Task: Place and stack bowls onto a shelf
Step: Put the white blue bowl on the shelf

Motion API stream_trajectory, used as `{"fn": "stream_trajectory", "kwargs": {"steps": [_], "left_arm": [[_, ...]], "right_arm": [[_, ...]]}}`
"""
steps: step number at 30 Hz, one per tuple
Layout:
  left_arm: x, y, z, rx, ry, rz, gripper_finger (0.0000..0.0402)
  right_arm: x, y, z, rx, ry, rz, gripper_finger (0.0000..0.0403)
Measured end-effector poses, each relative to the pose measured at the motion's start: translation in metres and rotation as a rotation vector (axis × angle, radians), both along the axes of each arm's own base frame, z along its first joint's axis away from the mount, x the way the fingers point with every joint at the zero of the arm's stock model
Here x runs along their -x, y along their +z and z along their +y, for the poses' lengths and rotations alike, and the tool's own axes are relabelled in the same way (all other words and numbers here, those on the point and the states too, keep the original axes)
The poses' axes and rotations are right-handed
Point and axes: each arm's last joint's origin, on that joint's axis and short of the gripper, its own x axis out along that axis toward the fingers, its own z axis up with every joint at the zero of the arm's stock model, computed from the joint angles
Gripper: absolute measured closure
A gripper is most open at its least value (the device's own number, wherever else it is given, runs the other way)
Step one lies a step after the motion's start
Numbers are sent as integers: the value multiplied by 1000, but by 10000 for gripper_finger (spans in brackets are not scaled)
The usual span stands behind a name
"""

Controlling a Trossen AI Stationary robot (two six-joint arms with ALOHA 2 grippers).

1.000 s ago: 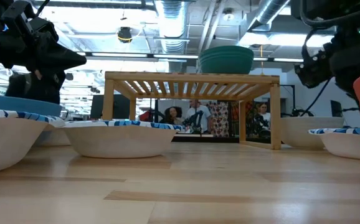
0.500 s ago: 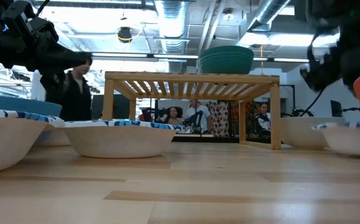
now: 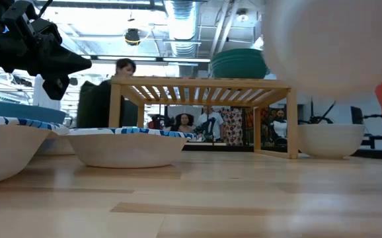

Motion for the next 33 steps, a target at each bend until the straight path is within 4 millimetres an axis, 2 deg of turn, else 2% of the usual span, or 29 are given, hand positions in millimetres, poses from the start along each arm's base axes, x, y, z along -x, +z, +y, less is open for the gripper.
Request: {"fn": "stream_trajectory", "kwargs": {"steps": [4,8,13,17,23,29,31,33], "left_arm": [[0,0,0,0,1,0,402],[0,0,0,0,0,0,401],[0,0,0,0,1,0,401],[0,0,0,0,1,0,402],[0,0,0,0,0,0,401],[0,0,0,0,0,0,402],[0,0,0,0,0,0,401],[0,0,0,0,0,-1,401]], "right_arm": [[-22,38,7,-67,123,-290,383],[-51,65,1,27,137,-467,383],[-98,80,-10,201,183,-572,383],[-127,83,-33,364,162,-581,383],[-163,66,-81,560,83,-510,383],[-179,54,-129,688,-6,-482,383],[-180,46,-143,705,-13,-432,383],[-184,46,-153,714,-27,-454,383]]}}
